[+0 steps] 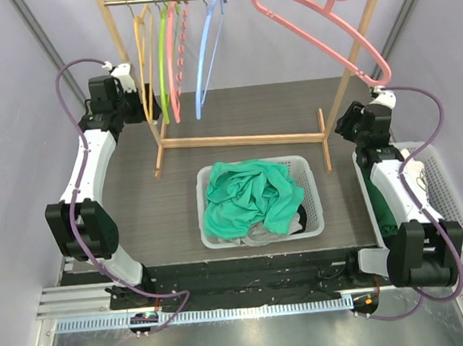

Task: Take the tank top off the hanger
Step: Move the clothesline to the corner of the board.

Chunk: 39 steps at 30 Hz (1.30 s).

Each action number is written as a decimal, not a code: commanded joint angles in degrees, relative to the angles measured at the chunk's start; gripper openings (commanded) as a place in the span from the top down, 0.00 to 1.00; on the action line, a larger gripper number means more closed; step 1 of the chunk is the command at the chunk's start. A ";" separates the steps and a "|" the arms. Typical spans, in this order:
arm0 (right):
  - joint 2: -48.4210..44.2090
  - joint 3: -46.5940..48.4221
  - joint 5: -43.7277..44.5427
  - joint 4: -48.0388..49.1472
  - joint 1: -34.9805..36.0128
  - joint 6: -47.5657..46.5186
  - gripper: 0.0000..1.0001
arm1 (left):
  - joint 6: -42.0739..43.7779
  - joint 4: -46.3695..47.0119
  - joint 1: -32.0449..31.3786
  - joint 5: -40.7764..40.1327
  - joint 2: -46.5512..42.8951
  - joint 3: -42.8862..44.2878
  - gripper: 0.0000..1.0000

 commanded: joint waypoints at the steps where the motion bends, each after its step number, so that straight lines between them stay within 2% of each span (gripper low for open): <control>1: 3.12 -1.06 1.11 6.02 0.34 2.35 0.58 | -0.65 4.18 -0.45 1.36 0.44 2.73 0.10; 3: 4.00 -1.84 1.55 6.72 0.34 3.50 0.71 | -0.57 4.35 -0.45 1.09 0.79 2.64 0.10; 4: 4.35 -2.98 1.03 7.51 0.34 3.76 0.72 | -0.57 4.44 -0.45 1.00 1.06 2.38 0.10; 10: 7.07 -5.89 -1.08 15.41 0.43 6.83 0.72 | -0.39 5.76 -0.45 0.83 1.76 0.80 0.11; 15: 11.38 -3.79 -2.22 19.29 0.43 8.07 0.71 | 0.05 6.29 -0.45 0.04 2.99 0.89 0.11; 28: 26.31 14.83 -3.63 13.95 0.34 6.05 0.73 | 0.84 6.55 -0.45 -2.34 8.18 4.40 0.13; 31: 28.95 19.40 -4.07 11.66 0.34 4.47 0.73 | 1.37 7.08 -0.45 -2.25 6.96 2.74 0.13; 35: 29.58 20.56 -6.88 11.73 0.43 4.38 0.74 | 1.81 7.34 -0.28 -1.90 3.62 -0.86 0.14; 39: 31.07 22.40 -7.41 9.90 0.43 3.42 0.70 | 1.98 4.72 -0.28 -0.14 -0.34 -2.80 0.14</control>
